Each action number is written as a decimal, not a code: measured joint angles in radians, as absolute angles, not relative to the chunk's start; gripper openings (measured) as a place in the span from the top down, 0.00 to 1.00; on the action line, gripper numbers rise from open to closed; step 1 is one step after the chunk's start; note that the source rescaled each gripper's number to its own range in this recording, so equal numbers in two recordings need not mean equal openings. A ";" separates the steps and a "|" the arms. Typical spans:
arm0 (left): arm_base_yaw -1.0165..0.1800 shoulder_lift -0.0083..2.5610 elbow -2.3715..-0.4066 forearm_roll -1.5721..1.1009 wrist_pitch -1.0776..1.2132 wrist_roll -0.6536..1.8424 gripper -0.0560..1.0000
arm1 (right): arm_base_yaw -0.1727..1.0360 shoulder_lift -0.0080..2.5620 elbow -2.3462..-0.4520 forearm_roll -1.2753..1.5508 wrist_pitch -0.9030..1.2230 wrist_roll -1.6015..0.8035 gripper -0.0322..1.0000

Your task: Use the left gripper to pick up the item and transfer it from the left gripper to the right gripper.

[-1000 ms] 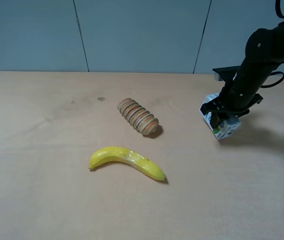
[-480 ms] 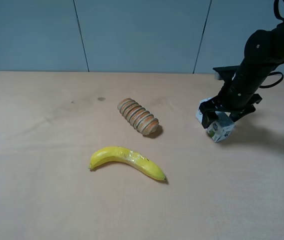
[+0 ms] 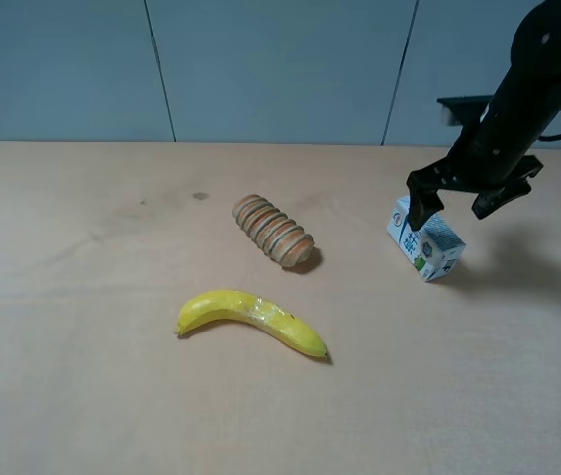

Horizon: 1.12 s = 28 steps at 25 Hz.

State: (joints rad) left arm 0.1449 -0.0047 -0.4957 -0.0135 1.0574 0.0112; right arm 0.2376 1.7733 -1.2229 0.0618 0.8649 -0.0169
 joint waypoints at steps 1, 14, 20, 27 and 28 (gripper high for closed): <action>0.145 -0.005 -0.496 -0.014 1.057 0.011 0.03 | 0.238 1.745 -1.241 0.061 0.909 -0.015 0.02; 0.145 -0.005 -0.496 -0.014 1.057 0.011 0.03 | 0.238 1.222 -1.253 0.061 1.204 0.022 0.02; 0.145 -0.005 -0.496 -0.014 1.057 0.011 0.03 | 0.238 0.911 -1.028 0.062 1.210 0.034 0.02; 0.145 -0.005 -0.496 -0.014 1.057 0.011 0.03 | 0.238 0.527 -0.708 0.013 1.156 0.039 0.02; 0.145 -0.005 -0.496 -0.014 1.057 0.011 0.03 | 0.238 0.481 -0.670 0.012 1.139 0.039 0.01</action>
